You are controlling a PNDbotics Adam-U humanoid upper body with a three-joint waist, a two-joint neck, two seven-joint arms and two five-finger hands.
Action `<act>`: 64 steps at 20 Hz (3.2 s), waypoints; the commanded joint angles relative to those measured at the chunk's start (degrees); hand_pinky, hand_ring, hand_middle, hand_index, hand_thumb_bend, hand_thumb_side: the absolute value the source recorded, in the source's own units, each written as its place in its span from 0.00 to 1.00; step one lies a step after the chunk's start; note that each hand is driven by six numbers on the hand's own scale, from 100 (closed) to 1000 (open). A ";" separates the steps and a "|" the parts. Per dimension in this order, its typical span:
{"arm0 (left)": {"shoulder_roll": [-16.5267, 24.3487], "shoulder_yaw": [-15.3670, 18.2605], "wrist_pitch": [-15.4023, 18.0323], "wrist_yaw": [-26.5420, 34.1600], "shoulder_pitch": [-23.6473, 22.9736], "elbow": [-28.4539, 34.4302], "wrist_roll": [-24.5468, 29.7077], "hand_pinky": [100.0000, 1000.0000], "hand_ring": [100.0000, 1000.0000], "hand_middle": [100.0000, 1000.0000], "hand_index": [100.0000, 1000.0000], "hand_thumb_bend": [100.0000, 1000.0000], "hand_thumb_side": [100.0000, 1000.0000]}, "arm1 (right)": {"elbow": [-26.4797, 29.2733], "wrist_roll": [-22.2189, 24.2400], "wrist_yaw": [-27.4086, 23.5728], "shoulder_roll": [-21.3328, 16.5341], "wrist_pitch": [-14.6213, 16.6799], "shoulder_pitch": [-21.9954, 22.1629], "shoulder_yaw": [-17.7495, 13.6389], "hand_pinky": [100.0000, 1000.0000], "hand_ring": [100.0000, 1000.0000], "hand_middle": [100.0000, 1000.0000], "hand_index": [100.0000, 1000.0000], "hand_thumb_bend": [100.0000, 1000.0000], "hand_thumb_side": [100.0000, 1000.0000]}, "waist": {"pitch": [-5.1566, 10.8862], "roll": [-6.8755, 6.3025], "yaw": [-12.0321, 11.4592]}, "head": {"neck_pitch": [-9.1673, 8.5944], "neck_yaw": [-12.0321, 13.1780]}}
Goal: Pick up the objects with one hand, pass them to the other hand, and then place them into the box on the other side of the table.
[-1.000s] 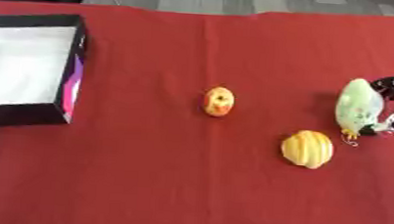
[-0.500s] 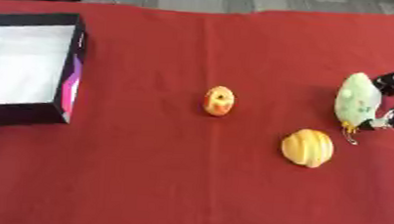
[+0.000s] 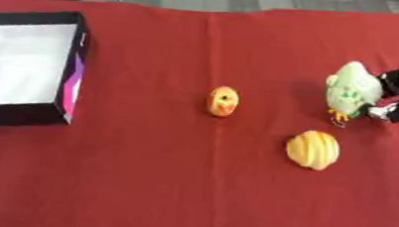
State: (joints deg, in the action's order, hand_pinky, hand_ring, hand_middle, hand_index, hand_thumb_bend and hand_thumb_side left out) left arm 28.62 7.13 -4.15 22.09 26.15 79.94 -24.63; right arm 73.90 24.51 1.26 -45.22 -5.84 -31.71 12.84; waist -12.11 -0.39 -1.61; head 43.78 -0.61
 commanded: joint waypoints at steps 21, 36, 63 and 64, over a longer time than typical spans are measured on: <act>1.86 0.02 -0.24 -0.39 0.40 1.97 0.07 0.64 0.78 0.64 0.66 0.72 0.59 | 9.86 -7.61 -9.46 1.70 -3.12 -2.04 -1.06 0.81 0.68 0.40 0.38 0.00 0.00 | 0.69 -0.01 0.13 | 0.34 1.65; 3.56 -3.04 -4.16 -3.70 0.38 7.36 4.20 0.63 0.77 0.62 0.66 0.73 0.56 | 14.78 -5.34 -4.46 13.79 -4.54 -6.72 3.40 0.82 0.67 0.40 0.39 0.00 0.00 | 1.09 -0.50 -0.20 | 0.34 3.31; 12.75 -23.29 -31.84 -22.31 11.42 13.02 40.73 0.71 0.81 0.67 0.76 0.77 0.36 | 17.93 -11.09 6.81 29.73 -4.46 -9.83 12.53 0.79 0.64 0.39 0.40 0.00 0.00 | 1.50 -1.43 -0.34 | 0.34 4.99; 12.56 -23.81 -32.16 -23.14 11.77 13.02 41.34 0.72 0.81 0.67 0.76 0.77 0.35 | 18.12 -11.32 6.85 30.02 -4.45 -9.88 12.70 0.78 0.63 0.39 0.40 0.00 0.00 | 1.52 -1.44 -0.33 | 0.33 5.05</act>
State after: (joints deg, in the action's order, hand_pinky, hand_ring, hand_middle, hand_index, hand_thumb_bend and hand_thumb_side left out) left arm 39.79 -16.44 -35.94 0.10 36.79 92.62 15.79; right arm 90.39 13.46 7.77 -15.40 -10.29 -40.34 25.55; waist -12.04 -1.01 -1.93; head 43.78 4.15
